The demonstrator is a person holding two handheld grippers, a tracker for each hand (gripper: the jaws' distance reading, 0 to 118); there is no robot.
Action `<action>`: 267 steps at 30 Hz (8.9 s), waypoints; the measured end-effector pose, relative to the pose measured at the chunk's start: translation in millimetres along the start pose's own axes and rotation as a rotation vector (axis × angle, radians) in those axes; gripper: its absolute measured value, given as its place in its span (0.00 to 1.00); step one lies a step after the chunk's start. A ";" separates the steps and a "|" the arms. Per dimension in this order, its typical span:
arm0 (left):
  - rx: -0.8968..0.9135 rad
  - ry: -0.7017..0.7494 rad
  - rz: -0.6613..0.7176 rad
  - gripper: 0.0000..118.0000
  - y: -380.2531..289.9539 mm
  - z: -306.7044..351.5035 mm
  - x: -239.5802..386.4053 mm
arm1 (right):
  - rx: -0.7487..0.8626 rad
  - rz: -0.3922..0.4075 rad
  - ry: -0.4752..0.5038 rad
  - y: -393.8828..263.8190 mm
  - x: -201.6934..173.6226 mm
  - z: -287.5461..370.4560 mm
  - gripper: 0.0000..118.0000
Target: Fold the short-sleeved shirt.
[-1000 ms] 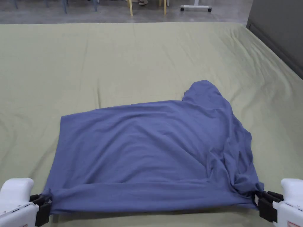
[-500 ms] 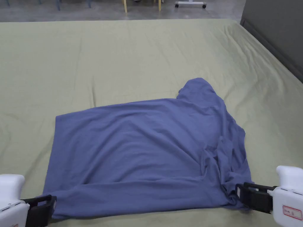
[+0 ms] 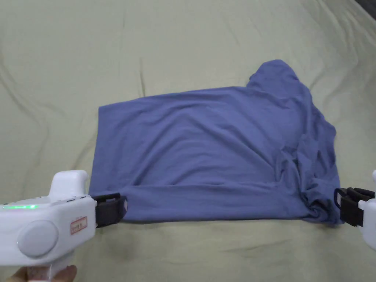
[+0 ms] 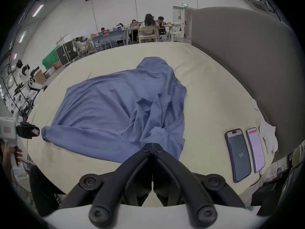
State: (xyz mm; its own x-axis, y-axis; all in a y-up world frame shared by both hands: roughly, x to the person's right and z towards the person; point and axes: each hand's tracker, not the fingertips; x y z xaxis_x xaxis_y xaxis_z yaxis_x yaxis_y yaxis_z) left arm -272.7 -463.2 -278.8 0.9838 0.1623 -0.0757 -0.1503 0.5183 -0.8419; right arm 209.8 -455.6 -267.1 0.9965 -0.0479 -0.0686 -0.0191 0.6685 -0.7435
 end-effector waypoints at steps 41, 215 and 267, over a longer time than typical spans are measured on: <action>0.109 0.099 -0.076 0.00 91.3 -28.2 11.6 | 0.056 -0.056 -0.031 96.7 8.0 -76.1 0.09; 0.064 -0.024 -0.126 0.03 199.0 -60.3 -44.4 | -0.011 0.088 0.067 222.1 44.6 -159.8 0.02; 0.339 0.097 -0.080 0.52 42.3 84.8 -13.0 | 0.345 0.108 0.095 63.1 -65.7 58.9 0.02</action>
State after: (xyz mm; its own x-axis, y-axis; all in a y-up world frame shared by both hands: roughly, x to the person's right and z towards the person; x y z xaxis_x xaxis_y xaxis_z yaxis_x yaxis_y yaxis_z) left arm -300.2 -372.2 -268.1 0.9960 0.0379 -0.0806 -0.0800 0.7777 -0.6235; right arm 147.9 -366.5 -270.3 0.9779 -0.0211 -0.2081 -0.0793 0.8834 -0.4620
